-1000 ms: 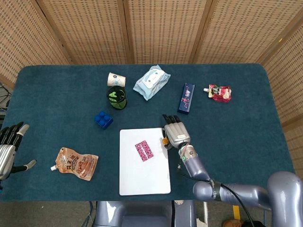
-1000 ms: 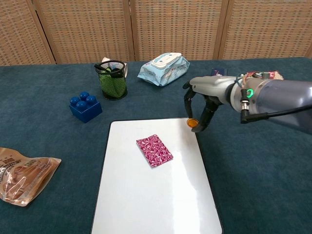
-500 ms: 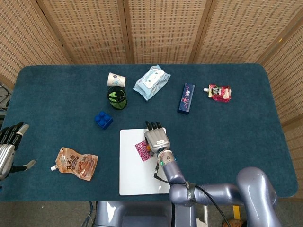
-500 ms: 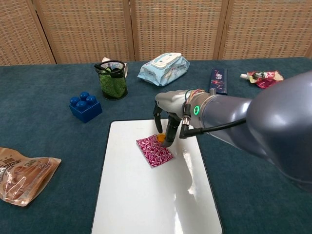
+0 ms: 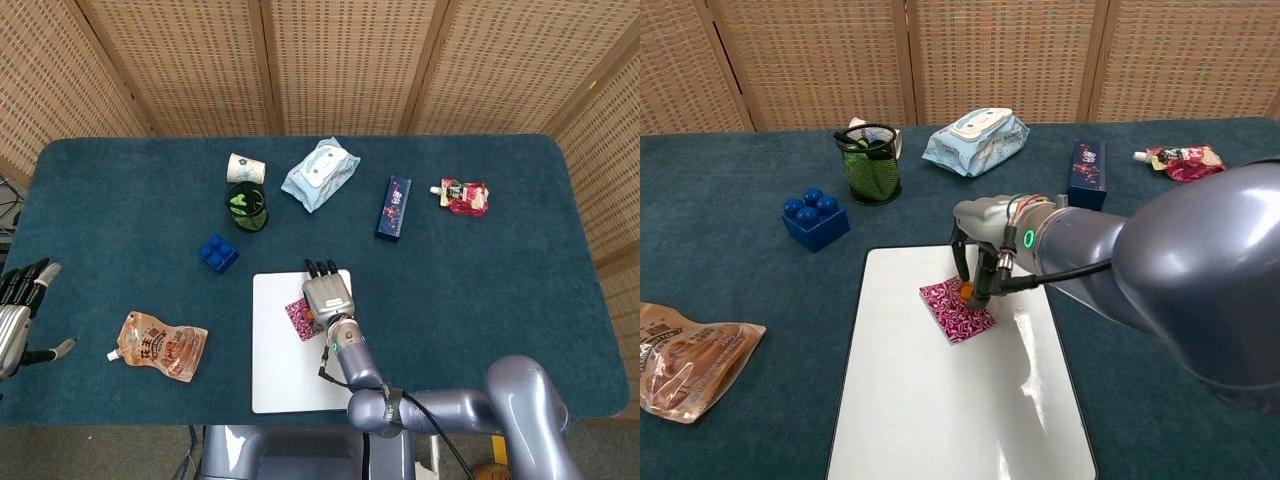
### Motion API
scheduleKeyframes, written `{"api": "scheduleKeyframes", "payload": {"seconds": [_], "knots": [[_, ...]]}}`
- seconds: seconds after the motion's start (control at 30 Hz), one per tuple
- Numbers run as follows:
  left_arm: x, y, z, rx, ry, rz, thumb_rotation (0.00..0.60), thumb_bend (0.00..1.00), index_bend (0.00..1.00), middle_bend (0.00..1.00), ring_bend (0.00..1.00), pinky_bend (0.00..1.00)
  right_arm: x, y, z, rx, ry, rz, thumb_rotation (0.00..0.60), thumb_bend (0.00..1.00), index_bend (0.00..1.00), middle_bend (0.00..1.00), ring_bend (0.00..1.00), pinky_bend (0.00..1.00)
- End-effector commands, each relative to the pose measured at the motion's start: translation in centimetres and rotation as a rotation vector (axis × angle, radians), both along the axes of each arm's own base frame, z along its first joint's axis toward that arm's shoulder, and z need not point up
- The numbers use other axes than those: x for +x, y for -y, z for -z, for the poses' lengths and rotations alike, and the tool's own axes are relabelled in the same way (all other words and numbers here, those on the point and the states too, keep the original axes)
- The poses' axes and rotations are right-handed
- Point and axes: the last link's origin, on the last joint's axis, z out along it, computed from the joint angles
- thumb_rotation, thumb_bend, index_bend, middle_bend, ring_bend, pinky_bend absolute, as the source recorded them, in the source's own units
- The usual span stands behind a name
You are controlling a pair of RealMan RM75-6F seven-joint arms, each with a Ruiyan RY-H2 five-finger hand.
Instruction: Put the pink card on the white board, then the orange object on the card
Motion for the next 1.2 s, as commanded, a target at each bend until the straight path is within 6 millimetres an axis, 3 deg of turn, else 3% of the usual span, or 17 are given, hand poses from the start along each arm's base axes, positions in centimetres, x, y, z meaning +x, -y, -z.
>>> {"api": "scheduleKeyframes", "payload": {"seconds": [0.03,0.13,0.43,0.53,0.67,0.9,1.0,1.2], "knots": [[0.0,0.0,0.0,0.001,0.0,0.0,0.6,0.0,0.0,0.0,0.0,0.0,0.0,-0.1,0.0,0.006,-0.002,0.002,0.6,0.26,0.29,0.0,0.0,0.0],[0.0,0.0,0.0,0.001,0.0,-0.001,0.6,0.0,0.0,0.0,0.0,0.0,0.0,0.0,-0.1,0.01,0.001,0.006,0.6,0.23,0.22,0.0,0.0,0.0],[0.0,0.0,0.0,0.001,0.0,0.003,0.6,0.0,0.0,0.0,0.0,0.0,0.3,0.0,-1.3,-0.005,0.029,-0.007,0.6,0.23,0.22,0.0,0.0,0.0],[0.0,0.0,0.0,0.003,0.001,0.005,0.6,0.0,0.0,0.0,0.0,0.0,0.4,0.2,-3.0,-0.034,0.034,-0.046,0.6,0.23,0.22,0.0,0.0,0.0],[0.1,0.2,0.0,0.001,0.002,0.012,0.6,0.0,0.0,0.0,0.0,0.0,-0.9,0.9,-6.5,-0.109,0.032,-0.107,0.6,0.23,0.22,0.0,0.0,0.0],[0.4,0.4,0.3,-0.006,0.001,0.034,0.6,0.0,0.0,0.0,0.0,0.0,-8.6,1.6,-14.0,-0.258,0.043,-0.137,0.6,0.23,0.22,0.0,0.0,0.0],[0.6,0.6,0.4,-0.009,-0.001,0.05,0.6,0.0,0.0,0.0,0.0,0.0,-13.7,0.1,-18.5,-0.356,0.052,-0.136,0.6,0.23,0.21,0.0,0.0,0.0],[0.7,0.4,0.8,-0.021,-0.002,0.062,0.6,0.0,0.0,0.0,0.0,0.0,-21.4,-4.8,-24.2,-0.495,0.097,-0.064,0.6,0.12,0.15,0.0,0.0,0.0]]}}
